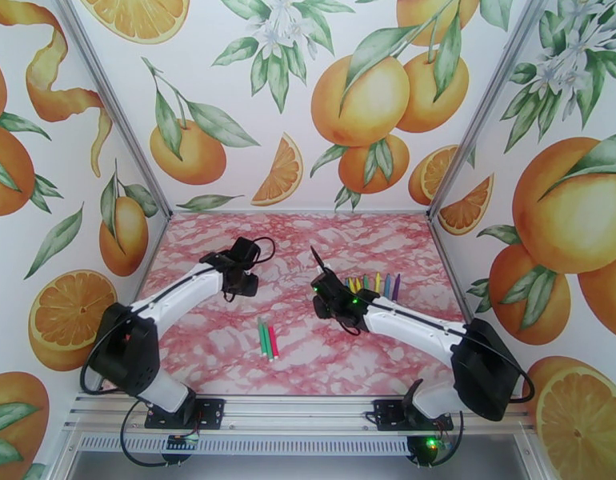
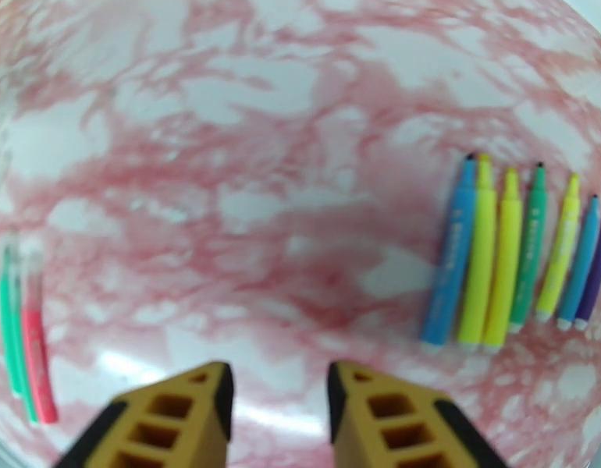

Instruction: Open the pen caps

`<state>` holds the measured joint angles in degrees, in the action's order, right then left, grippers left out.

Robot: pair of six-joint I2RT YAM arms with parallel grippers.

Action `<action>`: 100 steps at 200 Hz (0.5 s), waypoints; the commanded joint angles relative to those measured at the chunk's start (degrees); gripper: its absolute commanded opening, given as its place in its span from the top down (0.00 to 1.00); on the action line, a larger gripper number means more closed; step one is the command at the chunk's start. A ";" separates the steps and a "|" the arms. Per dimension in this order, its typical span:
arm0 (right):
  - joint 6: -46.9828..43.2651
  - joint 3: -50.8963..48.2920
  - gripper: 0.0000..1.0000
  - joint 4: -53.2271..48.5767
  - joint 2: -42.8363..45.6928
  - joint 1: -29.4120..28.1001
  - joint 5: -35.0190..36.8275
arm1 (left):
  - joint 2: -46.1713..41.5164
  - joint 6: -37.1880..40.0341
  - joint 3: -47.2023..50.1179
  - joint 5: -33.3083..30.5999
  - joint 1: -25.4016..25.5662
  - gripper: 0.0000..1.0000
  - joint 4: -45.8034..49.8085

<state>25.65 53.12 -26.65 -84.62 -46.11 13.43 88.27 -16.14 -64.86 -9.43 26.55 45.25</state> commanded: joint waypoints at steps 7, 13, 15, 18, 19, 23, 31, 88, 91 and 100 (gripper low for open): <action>0.81 1.13 0.61 -1.89 1.02 -3.13 -3.39 | -5.82 -0.81 4.47 -0.88 -0.73 0.53 -2.02; 1.10 1.35 0.61 -1.87 0.96 -3.93 -3.80 | -6.83 -0.84 5.30 -0.94 -0.86 0.52 -2.35; 1.14 1.36 0.61 -1.81 0.91 -4.17 -3.99 | -7.15 -0.96 5.61 -0.94 -0.92 0.51 -2.40; 1.35 1.47 0.61 -1.78 0.83 -4.62 -4.18 | -7.67 -0.98 6.10 -0.87 -0.95 0.51 -2.60; 1.43 1.46 0.61 -1.76 0.80 -4.74 -4.28 | -7.81 -0.99 6.26 -0.86 -1.00 0.51 -2.70; 1.61 1.52 0.61 -1.61 0.77 -5.32 -4.43 | -8.47 -1.01 6.71 -0.79 -1.13 0.49 -2.86; 1.97 1.74 0.61 -1.20 0.56 -6.45 -4.71 | -9.73 -1.26 7.70 -0.47 -1.37 0.48 -3.34; 5.17 2.88 0.60 3.71 -4.11 -13.71 -7.29 | -17.47 -3.95 15.88 3.08 -3.01 0.43 -8.10; 5.26 2.95 0.60 3.92 -4.43 -14.12 -7.36 | -17.64 -3.98 16.25 3.17 -3.21 0.43 -8.28; 5.71 3.25 0.60 4.49 -5.59 -15.11 -7.45 | -18.19 -4.12 17.27 3.29 -3.52 0.43 -8.67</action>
<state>29.15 54.68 -25.04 -87.13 -58.74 7.44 72.29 -18.76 -50.33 -7.70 23.90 40.05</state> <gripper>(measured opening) 0.395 0.569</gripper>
